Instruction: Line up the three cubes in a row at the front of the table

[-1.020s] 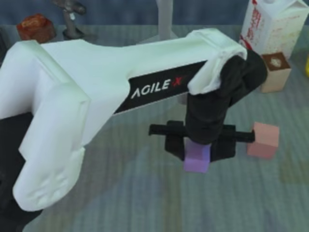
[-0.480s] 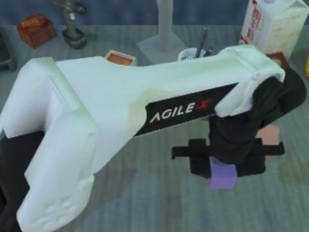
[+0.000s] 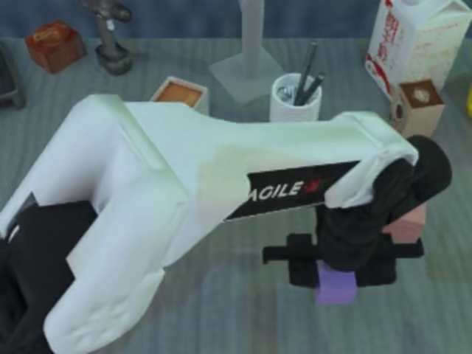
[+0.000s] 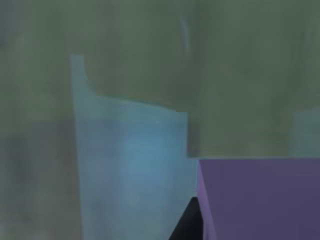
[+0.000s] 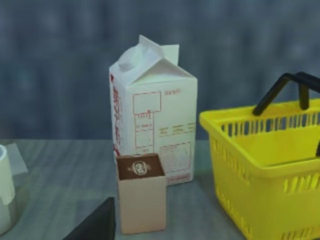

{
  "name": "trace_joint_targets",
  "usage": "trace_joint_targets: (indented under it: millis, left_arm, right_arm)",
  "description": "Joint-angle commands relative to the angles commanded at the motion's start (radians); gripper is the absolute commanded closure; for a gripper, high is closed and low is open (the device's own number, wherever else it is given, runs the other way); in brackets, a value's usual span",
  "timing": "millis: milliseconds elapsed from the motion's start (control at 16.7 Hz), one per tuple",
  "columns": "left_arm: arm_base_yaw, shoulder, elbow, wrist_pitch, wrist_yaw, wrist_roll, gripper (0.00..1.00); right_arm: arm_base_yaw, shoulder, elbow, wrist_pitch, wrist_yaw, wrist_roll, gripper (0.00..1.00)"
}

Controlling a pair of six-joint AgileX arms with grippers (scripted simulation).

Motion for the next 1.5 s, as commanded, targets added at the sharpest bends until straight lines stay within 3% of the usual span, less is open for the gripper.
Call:
trace_joint_targets:
  millis: [360,1140,1500]
  left_arm:
    - [-0.002,0.018,-0.043,0.058,0.0,-0.001,1.0]
    - [-0.002,0.018,-0.043,0.058,0.0,-0.001,0.02]
    - [-0.002,0.018,-0.043,0.058,0.0,-0.001,0.0]
  right_arm:
    - [0.0,0.0,0.0,0.0,0.0,0.0,0.0]
    - [0.0,0.0,0.0,0.0,0.0,0.0,0.0]
    - [0.0,0.0,0.0,0.0,0.0,0.0,0.0]
